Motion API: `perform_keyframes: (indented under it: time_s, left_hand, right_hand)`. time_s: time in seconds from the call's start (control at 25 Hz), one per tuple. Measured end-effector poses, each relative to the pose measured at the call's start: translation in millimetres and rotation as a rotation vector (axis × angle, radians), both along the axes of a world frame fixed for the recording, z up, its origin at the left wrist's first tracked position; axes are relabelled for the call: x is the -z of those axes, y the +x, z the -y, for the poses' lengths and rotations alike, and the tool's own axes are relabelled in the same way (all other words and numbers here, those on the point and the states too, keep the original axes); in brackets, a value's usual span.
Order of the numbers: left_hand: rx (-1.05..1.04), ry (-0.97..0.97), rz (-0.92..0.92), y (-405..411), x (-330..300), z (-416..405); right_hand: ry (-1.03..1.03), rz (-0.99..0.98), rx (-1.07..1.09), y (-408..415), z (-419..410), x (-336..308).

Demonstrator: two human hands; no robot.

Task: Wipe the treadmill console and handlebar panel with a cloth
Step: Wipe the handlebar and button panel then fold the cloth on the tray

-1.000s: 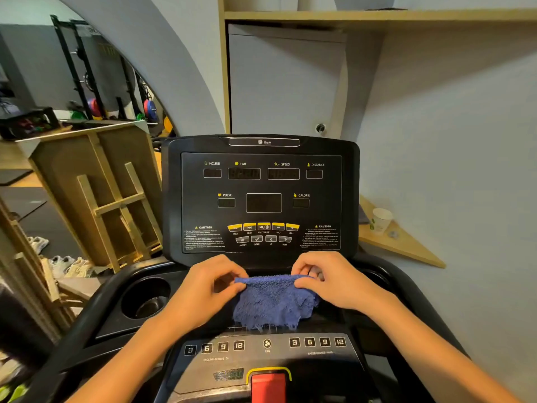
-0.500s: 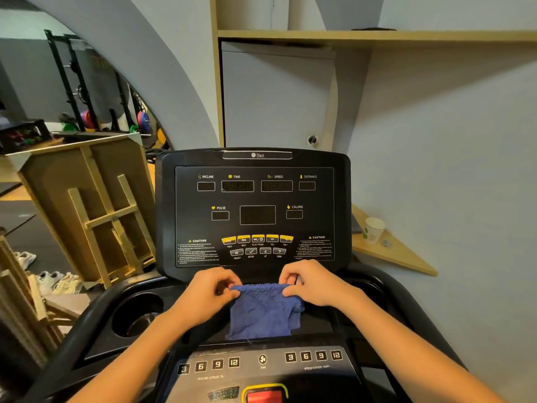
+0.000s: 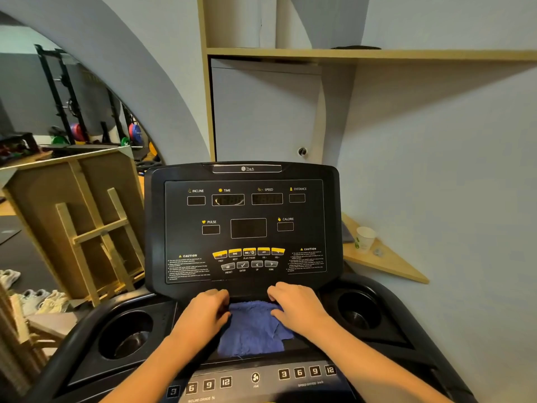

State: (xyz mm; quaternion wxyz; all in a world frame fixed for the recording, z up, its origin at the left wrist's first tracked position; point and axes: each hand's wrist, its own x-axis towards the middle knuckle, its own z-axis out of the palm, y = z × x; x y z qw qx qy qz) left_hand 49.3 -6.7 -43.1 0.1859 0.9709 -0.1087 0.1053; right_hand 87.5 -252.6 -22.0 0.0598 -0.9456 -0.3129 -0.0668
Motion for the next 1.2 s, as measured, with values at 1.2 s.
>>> perform_keyframes:
  time_s: [1.2]
  left_hand:
    - [0.313,0.053,0.02,-30.0,9.0,5.6]
  right_hand:
    - [0.183,-0.192,-0.07,-19.3,9.8,14.2]
